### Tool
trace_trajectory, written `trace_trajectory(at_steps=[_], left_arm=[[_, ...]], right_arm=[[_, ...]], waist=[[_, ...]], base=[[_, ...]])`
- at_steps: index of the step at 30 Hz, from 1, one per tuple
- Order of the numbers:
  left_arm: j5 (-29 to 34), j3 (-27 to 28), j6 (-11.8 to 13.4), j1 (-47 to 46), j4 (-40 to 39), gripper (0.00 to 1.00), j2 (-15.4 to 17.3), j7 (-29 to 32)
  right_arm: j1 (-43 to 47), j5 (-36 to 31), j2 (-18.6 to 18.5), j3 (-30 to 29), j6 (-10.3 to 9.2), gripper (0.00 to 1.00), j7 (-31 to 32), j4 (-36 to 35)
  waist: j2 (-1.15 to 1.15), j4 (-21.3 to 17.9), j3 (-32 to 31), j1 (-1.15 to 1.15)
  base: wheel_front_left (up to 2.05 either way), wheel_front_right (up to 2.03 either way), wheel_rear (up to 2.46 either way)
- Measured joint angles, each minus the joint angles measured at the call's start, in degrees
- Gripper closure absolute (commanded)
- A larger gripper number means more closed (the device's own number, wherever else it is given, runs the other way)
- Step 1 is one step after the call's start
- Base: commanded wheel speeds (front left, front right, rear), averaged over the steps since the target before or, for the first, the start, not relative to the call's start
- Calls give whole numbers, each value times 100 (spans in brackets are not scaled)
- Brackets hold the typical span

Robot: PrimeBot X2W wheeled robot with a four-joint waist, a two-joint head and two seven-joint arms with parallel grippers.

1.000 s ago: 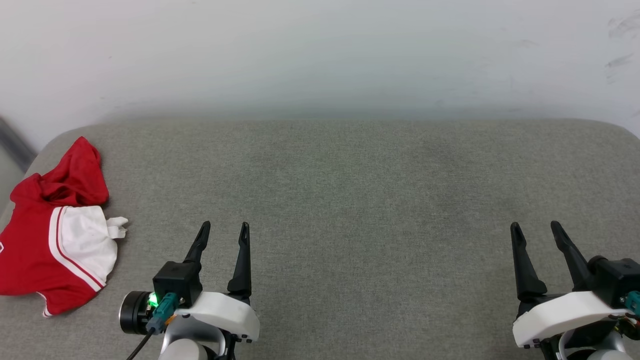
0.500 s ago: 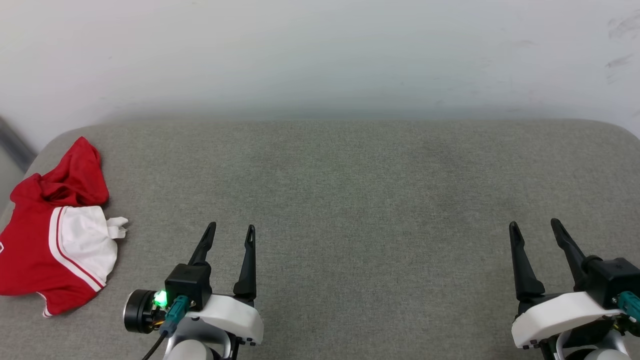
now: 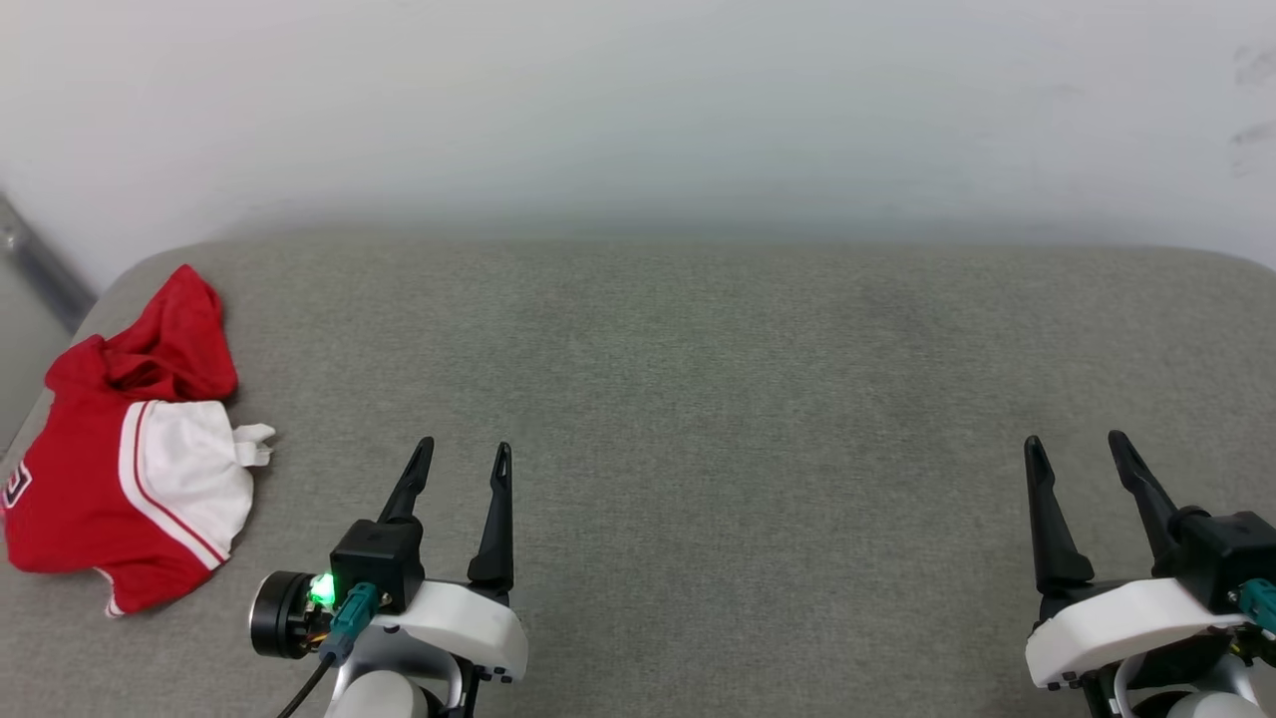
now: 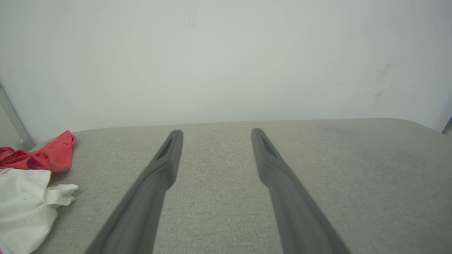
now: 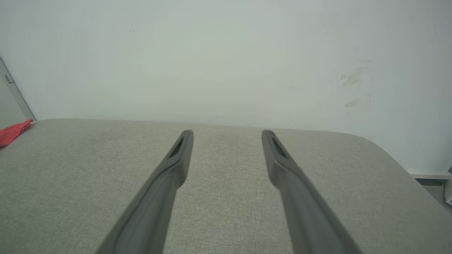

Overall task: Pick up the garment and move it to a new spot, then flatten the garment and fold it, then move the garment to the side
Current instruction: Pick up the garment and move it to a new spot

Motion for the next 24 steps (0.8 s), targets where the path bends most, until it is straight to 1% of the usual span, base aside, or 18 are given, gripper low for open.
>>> trace_trajectory(at_steps=[4,8,15,24], left_arm=[[-36,29,3,-4,8,0,-2,-1],[-42,89,34,-5,-5,0,-5,-1],[-49,289,76,5,-35,0,-7,-1],[-41,536,79,94,-156,0,-4,-1]], right_arm=[[28,-9,0,19,0,0,-1,-45],[74,-10,1,99,0,0,7,-105],[59,-1,2,339,0,0,53,-145],[25,-2,4,559,0,0,63,-241]], waist=[[0,183,-13,0],[0,465,-19,0],[0,1094,10,0],[0,1998,58,0]], base=[[0,0,0],[0,0,0],[0,0,0],[0,0,0]])
